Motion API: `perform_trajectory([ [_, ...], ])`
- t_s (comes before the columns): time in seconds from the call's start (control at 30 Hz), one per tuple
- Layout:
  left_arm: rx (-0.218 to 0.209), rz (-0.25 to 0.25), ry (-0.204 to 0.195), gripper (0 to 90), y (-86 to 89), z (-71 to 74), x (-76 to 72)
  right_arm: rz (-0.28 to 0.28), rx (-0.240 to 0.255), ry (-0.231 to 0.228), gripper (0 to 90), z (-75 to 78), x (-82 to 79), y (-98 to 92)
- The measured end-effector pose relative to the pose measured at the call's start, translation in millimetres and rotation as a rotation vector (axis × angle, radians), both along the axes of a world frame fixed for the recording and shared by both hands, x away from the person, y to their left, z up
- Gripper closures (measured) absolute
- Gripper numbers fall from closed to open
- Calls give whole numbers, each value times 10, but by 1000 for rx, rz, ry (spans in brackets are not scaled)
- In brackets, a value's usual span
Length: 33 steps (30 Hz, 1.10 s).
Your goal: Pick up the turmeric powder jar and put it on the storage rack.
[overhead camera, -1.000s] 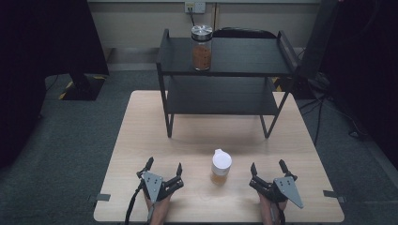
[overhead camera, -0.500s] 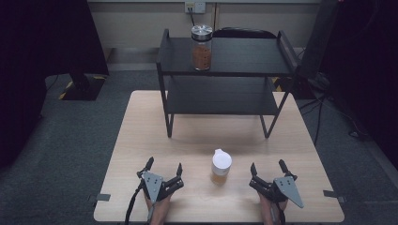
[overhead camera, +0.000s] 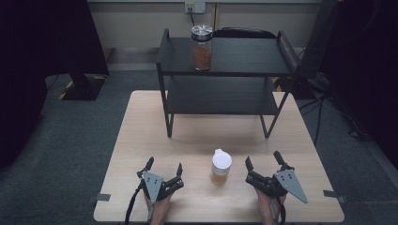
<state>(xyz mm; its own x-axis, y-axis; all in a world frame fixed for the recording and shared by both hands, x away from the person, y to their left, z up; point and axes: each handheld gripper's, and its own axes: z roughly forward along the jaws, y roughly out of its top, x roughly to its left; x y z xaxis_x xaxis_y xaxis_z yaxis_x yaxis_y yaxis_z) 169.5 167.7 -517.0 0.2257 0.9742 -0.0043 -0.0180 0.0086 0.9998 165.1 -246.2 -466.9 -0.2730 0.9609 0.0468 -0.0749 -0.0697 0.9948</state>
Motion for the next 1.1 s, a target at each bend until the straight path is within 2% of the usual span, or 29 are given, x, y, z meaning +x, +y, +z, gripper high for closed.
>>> perform_trajectory([
  [0.1, 1, -5, 0, 1, 7, 0, 2, 40, 13, -15, 0, 79, 16, 98],
  [0.23, 1, -5, 0, 1, 8, 1, 2, 92, 4, -20, 0, 125, 57, 247],
  [0.37, 1, -5, 0, 1, 9, 0, 2, 141, -8, 13, 0, 109, 75, 400],
  [0.53, 0, -5, 0, 1, 8, 0, 2, 147, -59, 18, 0, -11, 46, 572],
  [0.7, 0, -5, 0, 1, 8, 0, 2, 150, -41, 21, 49, -177, 52, 607],
  [0.93, 0, -3, 0, 1, 5, 1, 1, 171, -51, 62, 114, -226, 82, 605],
  [1.1, 0, -3, 0, 0, 4, 0, 2, 166, -64, 82, 157, -250, 123, 630],
])
